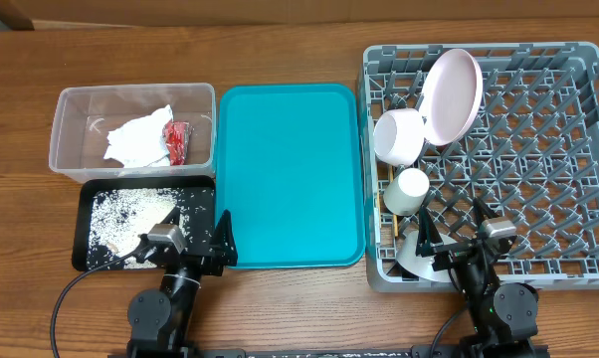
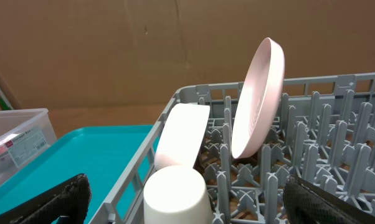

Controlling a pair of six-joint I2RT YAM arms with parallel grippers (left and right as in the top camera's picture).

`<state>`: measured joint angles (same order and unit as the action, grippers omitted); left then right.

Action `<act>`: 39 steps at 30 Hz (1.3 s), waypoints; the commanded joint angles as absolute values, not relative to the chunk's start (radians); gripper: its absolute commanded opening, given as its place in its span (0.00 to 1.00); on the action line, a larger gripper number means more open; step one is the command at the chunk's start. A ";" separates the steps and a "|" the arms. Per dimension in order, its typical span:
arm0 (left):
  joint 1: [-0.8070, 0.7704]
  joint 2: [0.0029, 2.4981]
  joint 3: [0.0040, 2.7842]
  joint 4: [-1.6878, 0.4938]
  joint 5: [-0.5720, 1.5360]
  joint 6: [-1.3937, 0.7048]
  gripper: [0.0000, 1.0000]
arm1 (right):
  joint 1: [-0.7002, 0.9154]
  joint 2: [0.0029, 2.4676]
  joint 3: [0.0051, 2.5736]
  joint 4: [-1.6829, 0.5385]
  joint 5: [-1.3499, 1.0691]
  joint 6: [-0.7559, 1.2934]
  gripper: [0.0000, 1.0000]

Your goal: Sort waste into correct bins and load items into the dishwasher

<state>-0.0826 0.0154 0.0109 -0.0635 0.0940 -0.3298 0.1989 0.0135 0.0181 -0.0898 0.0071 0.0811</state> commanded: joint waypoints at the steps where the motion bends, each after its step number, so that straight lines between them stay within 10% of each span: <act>1: -0.056 0.003 0.005 -0.069 0.098 -0.264 1.00 | 0.202 0.003 0.008 -0.084 0.009 0.078 1.00; 39: 0.027 0.004 0.005 -0.071 0.078 -0.213 1.00 | 0.202 0.003 0.008 -0.084 0.009 0.078 1.00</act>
